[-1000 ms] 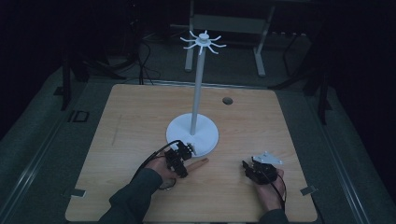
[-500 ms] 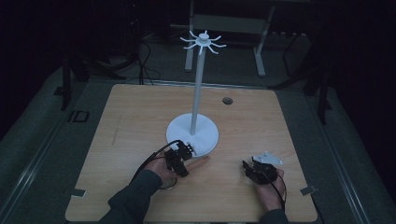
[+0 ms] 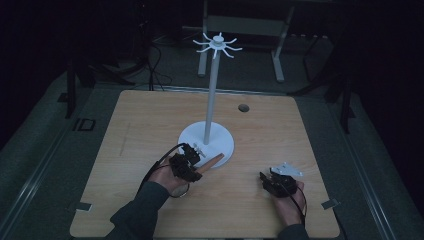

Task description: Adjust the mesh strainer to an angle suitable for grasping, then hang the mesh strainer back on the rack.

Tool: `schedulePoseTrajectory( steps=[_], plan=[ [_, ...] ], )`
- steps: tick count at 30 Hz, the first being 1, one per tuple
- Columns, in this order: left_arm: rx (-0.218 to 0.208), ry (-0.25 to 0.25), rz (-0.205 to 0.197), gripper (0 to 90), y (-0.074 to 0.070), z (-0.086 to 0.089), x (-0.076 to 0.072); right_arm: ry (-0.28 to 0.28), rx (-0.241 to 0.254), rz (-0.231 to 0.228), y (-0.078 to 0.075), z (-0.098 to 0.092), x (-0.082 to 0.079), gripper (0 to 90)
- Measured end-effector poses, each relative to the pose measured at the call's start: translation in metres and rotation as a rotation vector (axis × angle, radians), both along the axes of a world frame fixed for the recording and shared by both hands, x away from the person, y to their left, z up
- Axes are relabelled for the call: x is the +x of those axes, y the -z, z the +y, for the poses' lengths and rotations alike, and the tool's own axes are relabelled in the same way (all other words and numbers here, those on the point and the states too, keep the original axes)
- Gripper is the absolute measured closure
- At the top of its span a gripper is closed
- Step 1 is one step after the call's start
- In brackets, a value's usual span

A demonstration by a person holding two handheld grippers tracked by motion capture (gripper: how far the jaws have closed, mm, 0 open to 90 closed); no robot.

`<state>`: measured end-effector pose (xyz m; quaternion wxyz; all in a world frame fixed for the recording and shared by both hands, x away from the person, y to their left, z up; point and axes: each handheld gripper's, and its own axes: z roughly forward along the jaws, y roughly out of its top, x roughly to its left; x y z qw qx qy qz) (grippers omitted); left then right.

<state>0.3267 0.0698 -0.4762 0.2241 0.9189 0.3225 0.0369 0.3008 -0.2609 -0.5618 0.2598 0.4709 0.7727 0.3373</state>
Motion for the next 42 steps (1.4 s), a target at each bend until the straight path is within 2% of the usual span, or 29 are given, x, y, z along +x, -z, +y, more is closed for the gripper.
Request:
schedulePoseTrajectory(
  steps=[11, 12, 18, 24, 35, 42],
  plan=[
    [-0.096, -0.12, -0.112, 69.0, -0.017, 0.012, 0.0, 0.001, -0.004, -0.001, 0.0, 0.001, 0.0, 54.0],
    [-0.114, -0.14, -0.134, 69.0, -0.02, 0.014, 0.001, 0.001, -0.004, 0.0, 0.0, 0.001, 0.0, 54.0],
    [-0.168, -0.19, -0.192, 69.0, -0.03, 0.021, 0.001, 0.002, -0.005, -0.002, 0.0, 0.0, 0.0, 54.0],
    [-0.198, -0.21, -0.22, 69.0, -0.036, 0.025, 0.001, 0.004, -0.006, -0.003, 0.0, 0.001, 0.0, 54.1],
    [-0.266, -0.259, -0.298, 69.0, -0.045, 0.03, -0.002, 0.004, -0.006, -0.004, 0.0, 0.001, 0.0, 54.0],
    [-0.296, -0.263, -0.329, 69.0, -0.053, 0.029, -0.003, 0.005, -0.007, -0.005, 0.0, 0.001, -0.001, 54.1]
  ],
)
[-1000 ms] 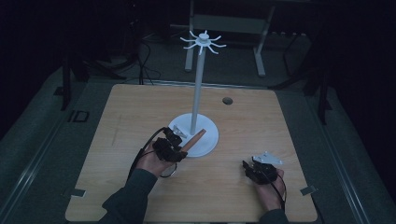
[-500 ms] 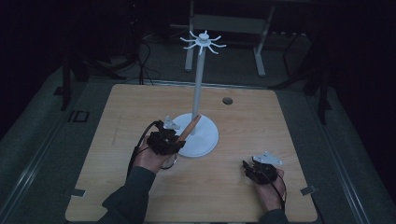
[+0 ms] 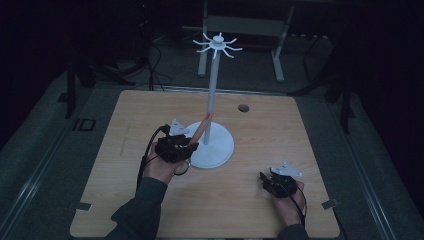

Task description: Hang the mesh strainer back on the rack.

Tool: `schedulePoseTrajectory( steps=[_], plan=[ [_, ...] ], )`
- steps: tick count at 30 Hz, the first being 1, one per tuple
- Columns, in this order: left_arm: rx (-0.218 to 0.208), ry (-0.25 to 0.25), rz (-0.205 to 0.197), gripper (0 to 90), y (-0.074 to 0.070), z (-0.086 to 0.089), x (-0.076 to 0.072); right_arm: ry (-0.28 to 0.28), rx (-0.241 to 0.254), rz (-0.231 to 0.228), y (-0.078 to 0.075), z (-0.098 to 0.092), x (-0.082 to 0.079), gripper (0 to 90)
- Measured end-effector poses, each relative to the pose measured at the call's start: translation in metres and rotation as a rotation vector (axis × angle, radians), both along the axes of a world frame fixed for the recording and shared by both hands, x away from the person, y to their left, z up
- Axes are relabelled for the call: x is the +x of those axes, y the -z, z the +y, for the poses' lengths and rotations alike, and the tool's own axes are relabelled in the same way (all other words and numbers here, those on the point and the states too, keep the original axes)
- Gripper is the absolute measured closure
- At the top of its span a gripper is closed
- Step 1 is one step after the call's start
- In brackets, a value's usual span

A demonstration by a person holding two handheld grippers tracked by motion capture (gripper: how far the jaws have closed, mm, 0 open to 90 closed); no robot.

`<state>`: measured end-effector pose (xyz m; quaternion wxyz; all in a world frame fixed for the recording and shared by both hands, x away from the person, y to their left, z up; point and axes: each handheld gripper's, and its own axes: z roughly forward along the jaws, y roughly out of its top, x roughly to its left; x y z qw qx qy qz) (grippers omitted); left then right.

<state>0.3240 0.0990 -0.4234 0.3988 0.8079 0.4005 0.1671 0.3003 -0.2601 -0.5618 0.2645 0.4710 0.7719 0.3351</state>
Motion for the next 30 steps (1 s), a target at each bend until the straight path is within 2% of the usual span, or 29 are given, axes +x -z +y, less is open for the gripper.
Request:
schedulePoseTrajectory(
  steps=[5, 10, 17, 19, 23, 30],
  plan=[
    [-0.008, 0.009, -0.028, 69.0, -0.004, -0.003, -0.002, 0.001, 0.0, -0.001, 0.0, 0.0, 0.0, 54.1],
    [-0.037, 0.006, -0.054, 69.0, -0.008, -0.005, -0.002, 0.002, 0.0, -0.002, 0.0, 0.0, 0.0, 54.0],
    [-0.076, -0.015, -0.086, 69.0, -0.014, -0.005, -0.004, 0.001, -0.001, -0.004, 0.0, 0.0, 0.0, 54.2],
    [-0.099, -0.025, -0.097, 69.0, -0.016, -0.005, -0.004, 0.002, 0.0, -0.003, 0.0, 0.0, 0.0, 54.3],
    [-0.11, -0.033, -0.105, 69.0, -0.019, -0.003, -0.004, 0.003, 0.0, -0.004, 0.0, 0.0, 0.0, 54.3],
    [-0.165, -0.073, -0.133, 69.0, -0.027, 0.003, -0.005, 0.002, 0.0, -0.005, 0.0, 0.0, 0.0, 54.4]
  ],
)
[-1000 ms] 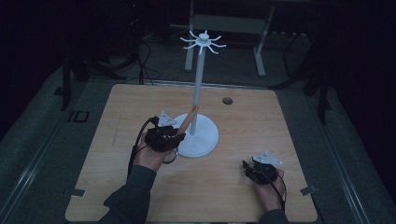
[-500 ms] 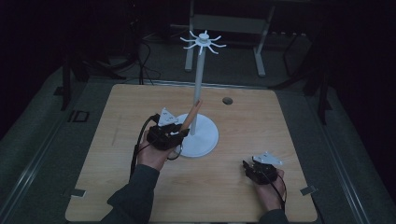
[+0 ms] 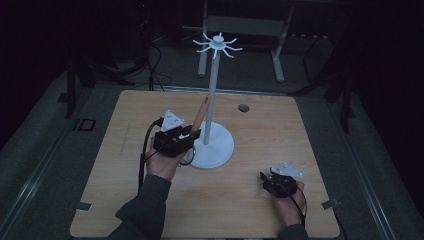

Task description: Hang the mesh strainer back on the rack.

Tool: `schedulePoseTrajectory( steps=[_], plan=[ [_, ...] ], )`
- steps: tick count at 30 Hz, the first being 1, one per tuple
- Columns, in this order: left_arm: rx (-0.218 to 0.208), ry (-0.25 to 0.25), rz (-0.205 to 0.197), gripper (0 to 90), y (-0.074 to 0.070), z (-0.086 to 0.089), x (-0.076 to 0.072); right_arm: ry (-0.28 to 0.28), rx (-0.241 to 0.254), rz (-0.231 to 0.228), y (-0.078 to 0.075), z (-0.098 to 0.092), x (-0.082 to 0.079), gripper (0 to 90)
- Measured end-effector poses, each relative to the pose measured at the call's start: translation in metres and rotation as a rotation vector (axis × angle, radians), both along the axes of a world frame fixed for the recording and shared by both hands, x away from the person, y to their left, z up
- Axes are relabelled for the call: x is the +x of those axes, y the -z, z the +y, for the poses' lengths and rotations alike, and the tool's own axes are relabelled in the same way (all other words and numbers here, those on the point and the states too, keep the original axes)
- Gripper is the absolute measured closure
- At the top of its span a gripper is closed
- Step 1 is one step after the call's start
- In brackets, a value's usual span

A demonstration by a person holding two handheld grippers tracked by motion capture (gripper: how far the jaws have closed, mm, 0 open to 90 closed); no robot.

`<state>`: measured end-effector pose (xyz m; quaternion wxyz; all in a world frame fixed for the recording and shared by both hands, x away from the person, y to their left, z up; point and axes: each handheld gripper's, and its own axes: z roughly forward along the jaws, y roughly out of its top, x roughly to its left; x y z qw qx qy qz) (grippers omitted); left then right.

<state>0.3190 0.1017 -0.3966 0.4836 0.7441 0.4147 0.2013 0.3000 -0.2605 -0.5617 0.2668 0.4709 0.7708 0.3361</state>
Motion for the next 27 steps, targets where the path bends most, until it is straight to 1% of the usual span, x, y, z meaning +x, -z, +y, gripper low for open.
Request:
schedulePoseTrajectory(
  steps=[5, 12, 17, 24, 27],
  plan=[
    [-0.025, -0.009, -0.01, 69.0, -0.005, 0.003, 0.0, -0.001, -0.001, 0.001, 0.0, 0.0, 0.0, 54.4],
    [-0.045, -0.011, -0.047, 69.0, -0.012, 0.003, -0.001, -0.001, -0.001, 0.0, 0.0, 0.0, 0.0, 54.4],
    [-0.059, -0.009, -0.055, 69.0, -0.017, 0.003, -0.001, -0.001, 0.0, 0.001, 0.0, 0.0, 0.0, 54.3],
    [-0.074, -0.009, -0.071, 69.0, -0.024, 0.003, -0.002, -0.002, -0.002, 0.0, 0.0, 0.0, 0.0, 54.3],
    [-0.071, -0.007, -0.076, 69.0, -0.027, 0.003, -0.002, -0.002, -0.003, 0.0, 0.0, 0.001, 0.0, 54.3]
  ],
)
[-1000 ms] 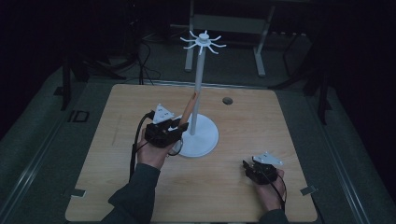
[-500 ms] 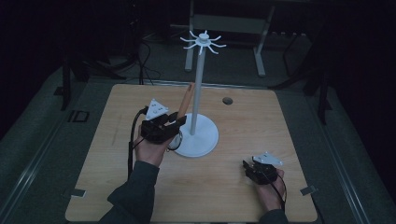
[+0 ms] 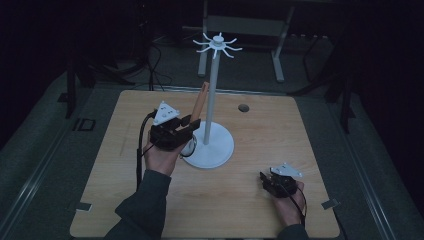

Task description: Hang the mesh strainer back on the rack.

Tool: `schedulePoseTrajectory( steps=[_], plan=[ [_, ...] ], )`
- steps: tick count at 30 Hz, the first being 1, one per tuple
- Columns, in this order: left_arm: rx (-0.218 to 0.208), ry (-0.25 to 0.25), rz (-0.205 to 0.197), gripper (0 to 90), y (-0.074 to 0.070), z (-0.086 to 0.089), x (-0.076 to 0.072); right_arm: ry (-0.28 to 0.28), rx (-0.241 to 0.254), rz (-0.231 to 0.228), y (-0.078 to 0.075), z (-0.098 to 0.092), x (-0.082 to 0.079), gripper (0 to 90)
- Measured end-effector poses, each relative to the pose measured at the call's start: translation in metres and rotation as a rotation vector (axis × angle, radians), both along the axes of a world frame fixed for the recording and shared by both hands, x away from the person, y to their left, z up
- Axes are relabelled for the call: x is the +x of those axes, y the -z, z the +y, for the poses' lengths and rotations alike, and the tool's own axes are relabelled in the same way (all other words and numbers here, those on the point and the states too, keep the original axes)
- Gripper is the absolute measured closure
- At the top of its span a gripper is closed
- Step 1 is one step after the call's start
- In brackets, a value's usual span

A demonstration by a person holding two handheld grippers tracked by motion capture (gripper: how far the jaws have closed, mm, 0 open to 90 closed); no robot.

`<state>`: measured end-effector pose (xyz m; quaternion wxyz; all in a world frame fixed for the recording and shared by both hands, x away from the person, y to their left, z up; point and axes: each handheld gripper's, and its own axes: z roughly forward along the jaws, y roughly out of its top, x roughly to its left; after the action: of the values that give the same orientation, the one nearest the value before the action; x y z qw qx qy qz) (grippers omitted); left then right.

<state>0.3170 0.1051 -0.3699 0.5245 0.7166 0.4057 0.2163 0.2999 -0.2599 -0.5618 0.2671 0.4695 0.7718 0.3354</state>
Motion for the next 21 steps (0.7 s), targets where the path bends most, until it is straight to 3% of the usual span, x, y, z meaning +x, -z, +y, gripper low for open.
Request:
schedulePoseTrajectory(
  steps=[21],
  plan=[
    [-0.058, -0.004, -0.026, 69.0, -0.018, 0.006, 0.0, -0.003, -0.009, -0.001, 0.0, 0.001, 0.0, 54.1]
  ],
)
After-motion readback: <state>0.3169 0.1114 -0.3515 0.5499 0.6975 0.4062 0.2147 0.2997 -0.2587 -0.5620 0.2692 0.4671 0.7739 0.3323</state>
